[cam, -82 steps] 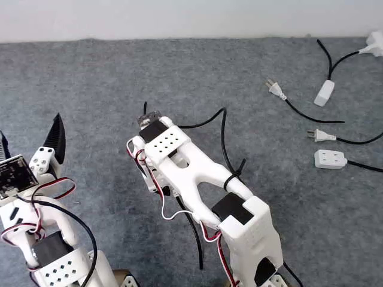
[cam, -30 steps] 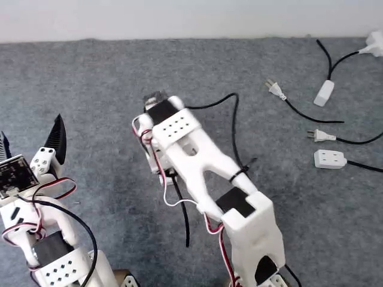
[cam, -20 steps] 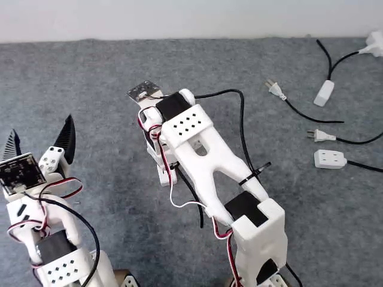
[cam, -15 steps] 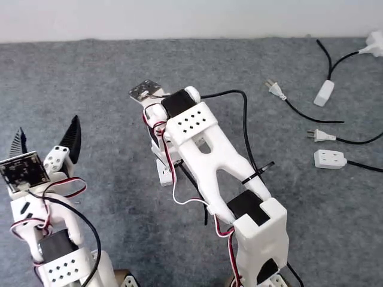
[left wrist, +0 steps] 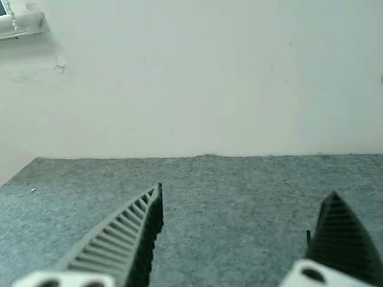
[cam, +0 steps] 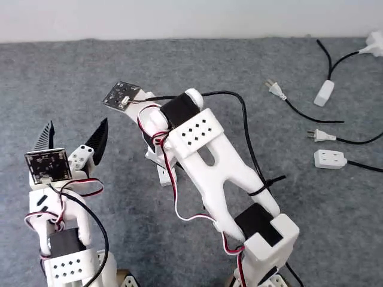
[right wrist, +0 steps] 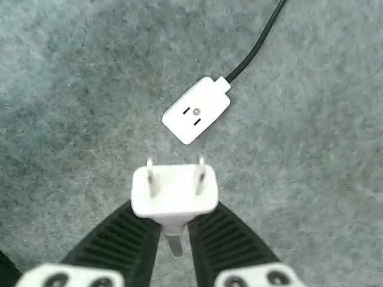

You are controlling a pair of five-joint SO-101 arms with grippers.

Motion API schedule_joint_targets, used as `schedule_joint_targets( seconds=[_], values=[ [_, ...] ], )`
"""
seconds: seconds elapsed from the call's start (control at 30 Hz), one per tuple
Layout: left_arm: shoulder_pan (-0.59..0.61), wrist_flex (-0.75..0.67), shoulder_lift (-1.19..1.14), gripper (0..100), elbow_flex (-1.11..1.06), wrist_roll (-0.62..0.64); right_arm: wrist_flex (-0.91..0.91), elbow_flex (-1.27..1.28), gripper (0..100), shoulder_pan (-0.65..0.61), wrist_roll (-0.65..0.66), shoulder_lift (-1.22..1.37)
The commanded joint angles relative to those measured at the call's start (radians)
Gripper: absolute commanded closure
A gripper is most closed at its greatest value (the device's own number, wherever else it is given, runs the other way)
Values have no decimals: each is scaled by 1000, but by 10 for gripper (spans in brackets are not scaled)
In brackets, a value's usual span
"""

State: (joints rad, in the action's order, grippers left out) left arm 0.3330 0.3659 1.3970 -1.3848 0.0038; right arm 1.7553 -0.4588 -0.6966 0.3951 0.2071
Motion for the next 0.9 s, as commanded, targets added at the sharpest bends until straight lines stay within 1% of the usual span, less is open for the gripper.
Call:
schedule_joint_targets(
  seconds=[0.0,0.07,0.27,0.43,0.53,0.67,0.77,0.87],
  values=[
    [-54,-21,12,603,25,-9,-4,-63,991,-2,21,-64],
    [-86,14,12,603,42,-9,-24,-63,991,-1,21,-64],
    [-181,210,14,603,171,-9,-62,-63,991,-2,21,-64],
    [-226,295,21,603,225,-9,-54,-63,991,1,21,-59],
    [-250,348,92,603,240,-9,-53,-63,991,8,21,-61],
    [-292,394,253,603,208,-26,-48,-63,991,7,17,-59],
    [-327,390,351,603,140,-63,-27,-63,991,-7,15,-65],
    [-336,388,405,603,87,-71,10,-63,991,-38,14,-68]
  ],
)
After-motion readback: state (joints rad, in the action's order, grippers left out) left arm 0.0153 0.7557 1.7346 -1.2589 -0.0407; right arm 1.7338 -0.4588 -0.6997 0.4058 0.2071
